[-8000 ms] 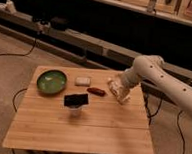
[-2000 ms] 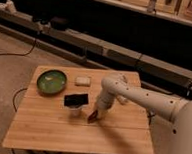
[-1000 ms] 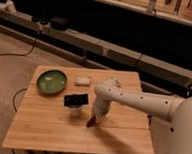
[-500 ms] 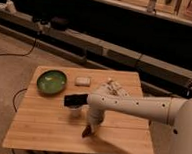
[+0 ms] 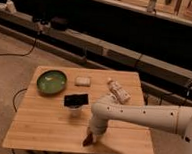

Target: Drag the pepper across the table

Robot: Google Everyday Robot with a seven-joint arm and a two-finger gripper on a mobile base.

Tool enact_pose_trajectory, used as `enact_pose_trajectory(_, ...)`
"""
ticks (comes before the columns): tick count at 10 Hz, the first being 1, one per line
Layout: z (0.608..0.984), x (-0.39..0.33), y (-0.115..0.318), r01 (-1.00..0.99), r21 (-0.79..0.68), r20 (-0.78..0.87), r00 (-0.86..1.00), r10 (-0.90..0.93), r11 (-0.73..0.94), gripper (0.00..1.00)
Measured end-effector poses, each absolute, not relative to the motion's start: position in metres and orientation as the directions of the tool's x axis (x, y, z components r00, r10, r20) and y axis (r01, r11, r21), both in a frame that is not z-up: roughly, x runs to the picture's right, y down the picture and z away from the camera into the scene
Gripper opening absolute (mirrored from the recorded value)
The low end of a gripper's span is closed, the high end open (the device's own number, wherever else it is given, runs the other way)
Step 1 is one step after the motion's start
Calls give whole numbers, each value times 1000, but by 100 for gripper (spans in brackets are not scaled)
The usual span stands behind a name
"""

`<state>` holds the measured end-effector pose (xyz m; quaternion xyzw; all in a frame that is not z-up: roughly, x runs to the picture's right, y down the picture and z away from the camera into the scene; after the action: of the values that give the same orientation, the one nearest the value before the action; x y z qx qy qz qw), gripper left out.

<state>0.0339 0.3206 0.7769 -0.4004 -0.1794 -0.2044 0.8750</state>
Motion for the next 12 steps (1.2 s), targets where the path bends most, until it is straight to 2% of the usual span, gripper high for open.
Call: enact_pose_trajectory(12, 766, 104, 355, 400, -691, 415, 902, -123, 602, 1)
